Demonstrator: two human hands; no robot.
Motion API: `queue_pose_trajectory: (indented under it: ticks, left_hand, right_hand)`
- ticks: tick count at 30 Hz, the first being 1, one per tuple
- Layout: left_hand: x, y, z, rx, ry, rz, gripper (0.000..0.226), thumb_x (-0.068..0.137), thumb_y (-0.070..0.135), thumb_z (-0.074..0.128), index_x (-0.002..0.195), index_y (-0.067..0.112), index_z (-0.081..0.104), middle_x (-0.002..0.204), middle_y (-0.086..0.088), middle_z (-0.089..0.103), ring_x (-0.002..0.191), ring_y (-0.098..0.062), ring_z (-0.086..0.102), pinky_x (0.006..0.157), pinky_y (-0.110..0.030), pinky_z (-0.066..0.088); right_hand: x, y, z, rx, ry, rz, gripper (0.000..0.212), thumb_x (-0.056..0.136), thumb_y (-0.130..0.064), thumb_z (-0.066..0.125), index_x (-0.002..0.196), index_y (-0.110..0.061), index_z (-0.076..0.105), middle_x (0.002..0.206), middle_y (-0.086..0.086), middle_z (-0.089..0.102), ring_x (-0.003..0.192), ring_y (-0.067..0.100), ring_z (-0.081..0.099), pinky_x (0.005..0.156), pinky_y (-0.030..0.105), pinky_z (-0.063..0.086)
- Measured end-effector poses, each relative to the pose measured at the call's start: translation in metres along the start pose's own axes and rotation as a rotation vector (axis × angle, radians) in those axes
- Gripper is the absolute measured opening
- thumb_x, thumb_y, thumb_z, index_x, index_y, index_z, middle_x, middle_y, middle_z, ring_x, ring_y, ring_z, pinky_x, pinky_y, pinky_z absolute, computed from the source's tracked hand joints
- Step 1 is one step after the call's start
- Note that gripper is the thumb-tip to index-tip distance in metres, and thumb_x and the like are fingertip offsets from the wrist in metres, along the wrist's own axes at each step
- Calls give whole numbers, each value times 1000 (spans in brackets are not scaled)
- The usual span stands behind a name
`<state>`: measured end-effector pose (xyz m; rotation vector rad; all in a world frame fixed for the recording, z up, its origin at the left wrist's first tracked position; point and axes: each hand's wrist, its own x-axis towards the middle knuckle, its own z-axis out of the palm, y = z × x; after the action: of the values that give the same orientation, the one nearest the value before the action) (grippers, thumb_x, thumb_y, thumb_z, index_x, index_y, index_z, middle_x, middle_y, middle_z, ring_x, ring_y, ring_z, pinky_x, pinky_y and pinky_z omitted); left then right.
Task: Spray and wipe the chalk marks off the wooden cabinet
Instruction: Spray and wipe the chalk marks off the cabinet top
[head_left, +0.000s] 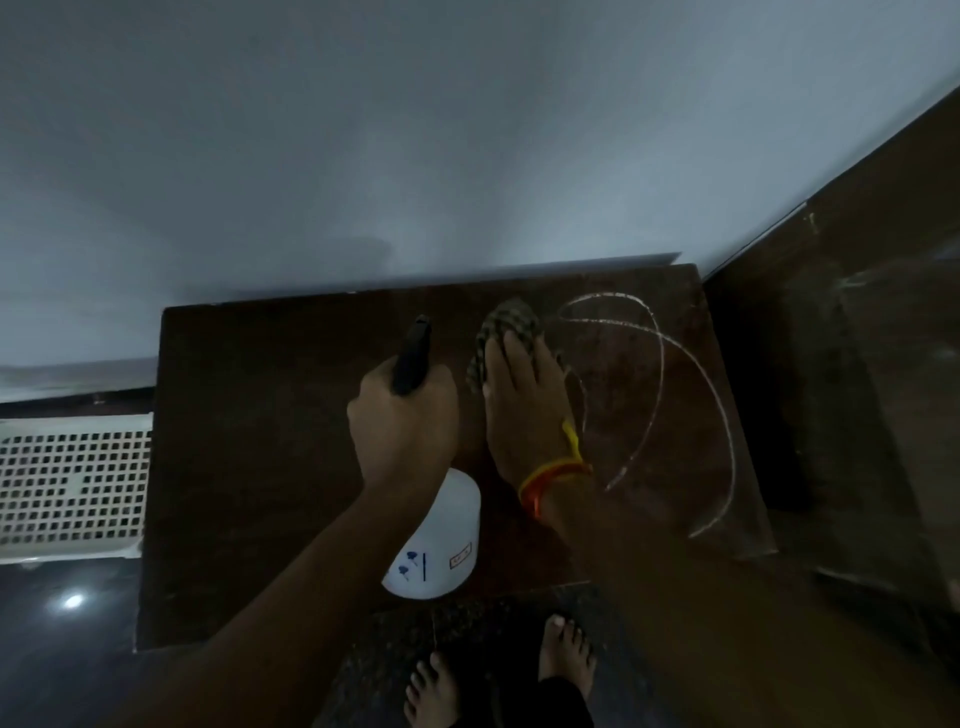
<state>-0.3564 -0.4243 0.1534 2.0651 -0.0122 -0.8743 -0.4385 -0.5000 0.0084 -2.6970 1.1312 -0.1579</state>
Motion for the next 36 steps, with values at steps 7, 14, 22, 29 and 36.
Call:
queue_pose_trajectory:
  ticks: [7, 14, 22, 29, 36]
  left_hand:
    - [1, 13, -4, -22, 26, 0, 30, 93, 15, 55, 71, 31, 44, 77, -5, 59, 78, -32, 64, 83, -54, 57]
    - [1, 7, -1, -37, 25, 3, 35, 94, 13, 54, 70, 34, 39, 75, -2, 55, 75, -25, 58, 79, -50, 56]
    - [6, 14, 3, -29, 20, 23, 25, 94, 15, 55, 76, 30, 46, 80, -9, 60, 71, -24, 60, 73, -45, 57]
    - [-1, 12, 9, -45, 51, 21, 34, 94, 14, 55, 69, 32, 39, 73, -2, 55, 78, -31, 63, 80, -50, 56]
    - [-8, 11, 10, -26, 56, 43, 26, 92, 15, 55, 71, 28, 46, 79, -11, 59, 82, -40, 65, 80, -57, 57]
  right_hand:
    - [19, 1, -3, 36, -16, -45, 47, 93, -22, 49, 139, -12, 43, 144, 12, 43, 133, 41, 36, 107, 51, 31]
    - [62, -5, 3, 79, 10, -14, 48, 94, -19, 47, 141, -9, 41, 147, 14, 39, 136, 43, 29, 109, 53, 27]
    - [45, 12, 1, 43, 23, -57, 45, 93, -24, 43, 136, -10, 47, 141, 15, 46, 129, 43, 40, 105, 53, 36]
    - [66, 23, -2, 39, -5, -37, 50, 95, -27, 31, 139, -8, 42, 144, 16, 41, 133, 43, 34, 108, 55, 32]
    - [18, 41, -13, 10, -87, -139, 48, 95, -27, 38, 140, -12, 40, 145, 14, 40, 133, 41, 34, 108, 53, 33]
